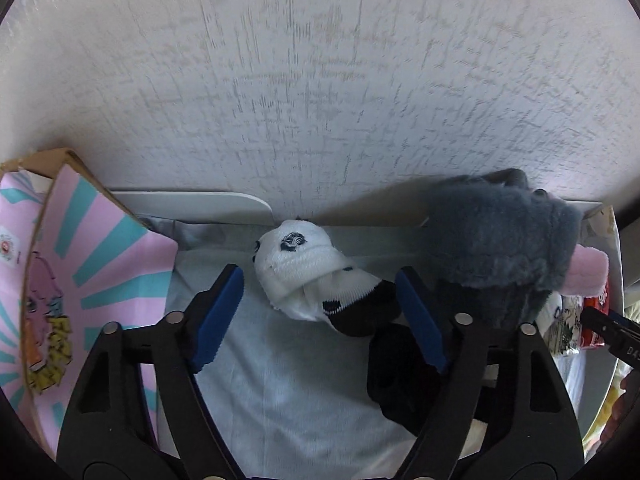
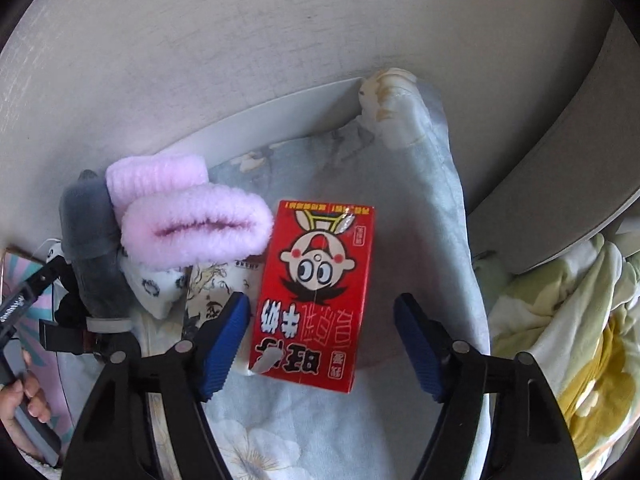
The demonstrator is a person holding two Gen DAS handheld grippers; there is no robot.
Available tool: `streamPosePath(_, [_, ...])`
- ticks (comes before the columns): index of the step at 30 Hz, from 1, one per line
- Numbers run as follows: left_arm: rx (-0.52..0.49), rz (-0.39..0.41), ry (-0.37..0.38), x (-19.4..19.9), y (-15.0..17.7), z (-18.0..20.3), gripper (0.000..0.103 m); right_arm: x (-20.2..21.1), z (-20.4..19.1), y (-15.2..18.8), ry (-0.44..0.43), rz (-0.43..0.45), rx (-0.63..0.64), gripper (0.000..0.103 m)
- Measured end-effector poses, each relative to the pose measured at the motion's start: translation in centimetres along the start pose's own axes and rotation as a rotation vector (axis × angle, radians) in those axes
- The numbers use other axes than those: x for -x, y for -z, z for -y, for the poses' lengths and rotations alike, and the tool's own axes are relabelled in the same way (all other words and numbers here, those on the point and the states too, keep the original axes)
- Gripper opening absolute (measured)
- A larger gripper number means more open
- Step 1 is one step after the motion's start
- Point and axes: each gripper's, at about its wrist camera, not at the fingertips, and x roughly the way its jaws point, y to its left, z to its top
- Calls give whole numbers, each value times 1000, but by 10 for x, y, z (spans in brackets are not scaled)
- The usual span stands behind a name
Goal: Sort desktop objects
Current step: 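Grasp the red milk carton with the right tool while the left tool grasps the white sock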
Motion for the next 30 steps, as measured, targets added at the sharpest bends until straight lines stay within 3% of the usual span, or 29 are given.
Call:
streamPosePath(3, [10,-7,14,-5,0,-3,73,1,3,-1,-14,0,-3,64])
streamPosePath(10, [0,3,21,-4,-1,-4,67,4,9,2,-15,5,-4,62])
streamPosePath(12, [-6,4,23,-3,0,-5,62,6,12,4,-21,5,-11,57])
streamPosePath(19, [16,8,33,-1,3,-15,50,9,19,8,1,2,-5,55])
streamPosePath(20, [15,9,33,-1,3,-16,45,9,20,9,2,3,-6,49])
streamPosePath(23, [3,16,30,4,4,-17,38,11,23,11,7,2,-3,48])
streamPosePath(30, [1,32,50,23,5,-24,35,28,26,21,9,24,17,48])
